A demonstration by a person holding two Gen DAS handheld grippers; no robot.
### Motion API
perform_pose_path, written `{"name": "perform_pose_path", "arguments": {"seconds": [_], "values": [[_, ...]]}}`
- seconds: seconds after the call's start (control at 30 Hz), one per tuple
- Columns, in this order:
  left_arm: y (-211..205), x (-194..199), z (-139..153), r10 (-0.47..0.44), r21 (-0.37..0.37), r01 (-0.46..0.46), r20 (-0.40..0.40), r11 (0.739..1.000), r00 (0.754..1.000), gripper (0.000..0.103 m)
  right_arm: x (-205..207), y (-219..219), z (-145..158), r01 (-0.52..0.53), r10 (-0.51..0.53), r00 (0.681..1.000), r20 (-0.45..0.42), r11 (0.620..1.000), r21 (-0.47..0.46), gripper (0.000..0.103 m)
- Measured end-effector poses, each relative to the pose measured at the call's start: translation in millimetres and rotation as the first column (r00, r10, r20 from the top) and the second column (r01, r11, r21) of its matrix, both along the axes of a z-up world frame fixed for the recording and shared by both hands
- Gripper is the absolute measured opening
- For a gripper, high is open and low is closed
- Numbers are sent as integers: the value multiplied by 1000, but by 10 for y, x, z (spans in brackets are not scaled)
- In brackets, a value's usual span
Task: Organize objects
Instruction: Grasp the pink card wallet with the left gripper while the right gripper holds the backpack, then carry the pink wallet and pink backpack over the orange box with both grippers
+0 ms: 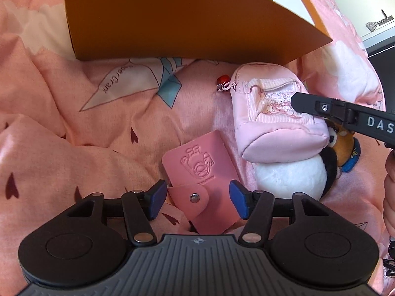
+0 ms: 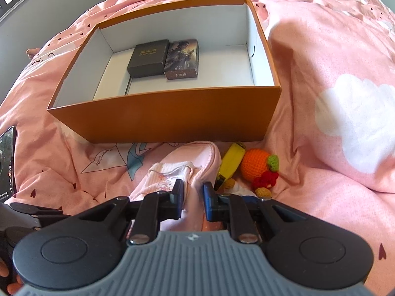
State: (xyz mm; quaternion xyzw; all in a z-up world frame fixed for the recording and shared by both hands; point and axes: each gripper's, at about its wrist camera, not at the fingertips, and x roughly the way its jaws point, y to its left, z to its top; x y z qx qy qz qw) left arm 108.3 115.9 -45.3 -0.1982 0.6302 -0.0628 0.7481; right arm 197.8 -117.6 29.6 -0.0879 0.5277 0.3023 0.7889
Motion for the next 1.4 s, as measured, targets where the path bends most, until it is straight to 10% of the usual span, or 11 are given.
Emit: {"name": "perform_pose_path", "arguments": {"seconds": [0.37, 0.53, 0.9, 1.4], "values": [[-123, 129, -290, 12, -18, -13, -47, 1000, 999, 76, 105, 30, -125, -6, 6, 999, -51, 1000, 5, 18], [-116, 73, -216, 38, -10, -38, -15, 999, 999, 51, 106, 40, -123, -7, 7, 999, -48, 1000, 4, 18], [-163, -179, 299, 38, 49, -50, 219, 997, 975, 19, -49, 10, 152, -12, 12, 998, 63, 1000, 2, 17], [38, -170, 1074, 84, 58, -122, 442, 991, 893, 17, -188, -23, 713, -52, 42, 974, 223, 998, 42, 15]]}}
